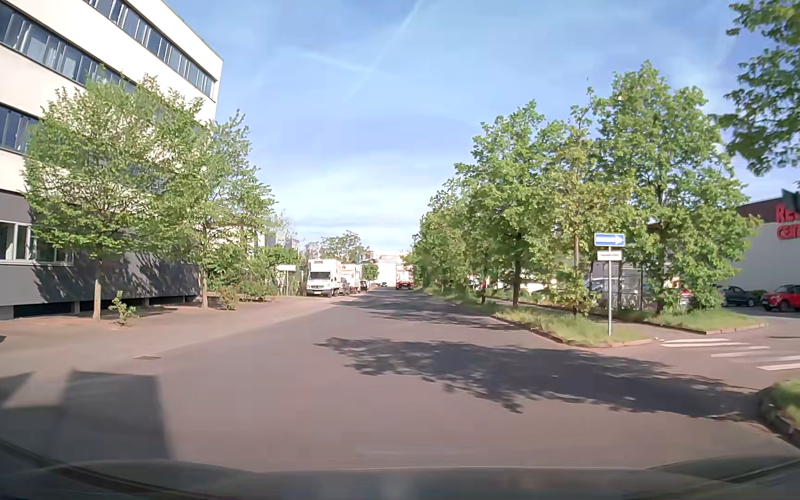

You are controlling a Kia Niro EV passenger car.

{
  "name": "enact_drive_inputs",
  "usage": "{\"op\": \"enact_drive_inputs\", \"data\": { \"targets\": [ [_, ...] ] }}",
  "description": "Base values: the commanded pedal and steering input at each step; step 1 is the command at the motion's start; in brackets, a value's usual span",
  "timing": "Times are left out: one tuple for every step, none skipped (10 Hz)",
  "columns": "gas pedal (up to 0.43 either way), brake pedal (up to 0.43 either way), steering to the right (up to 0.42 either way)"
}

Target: Follow the waypoints while adhering to traffic rules and regulations

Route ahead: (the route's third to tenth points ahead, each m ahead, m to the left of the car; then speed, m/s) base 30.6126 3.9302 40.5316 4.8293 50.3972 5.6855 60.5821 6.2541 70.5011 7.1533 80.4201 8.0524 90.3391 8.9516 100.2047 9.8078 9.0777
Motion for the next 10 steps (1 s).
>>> {"op": "enact_drive_inputs", "data": {
  "targets": [
    [0.157, 0.0, -0.001],
    [0.138, 0.0, -0.001],
    [0.118, 0.0, -0.001],
    [0.098, 0.0, -0.003],
    [0.087, 0.0, -0.004],
    [0.047, 0.0, -0.004],
    [0.039, 0.0, -0.004],
    [0.02, 0.0, -0.004],
    [0.02, 0.0, -0.004],
    [0.0, 0.0, -0.004]
  ]
}}
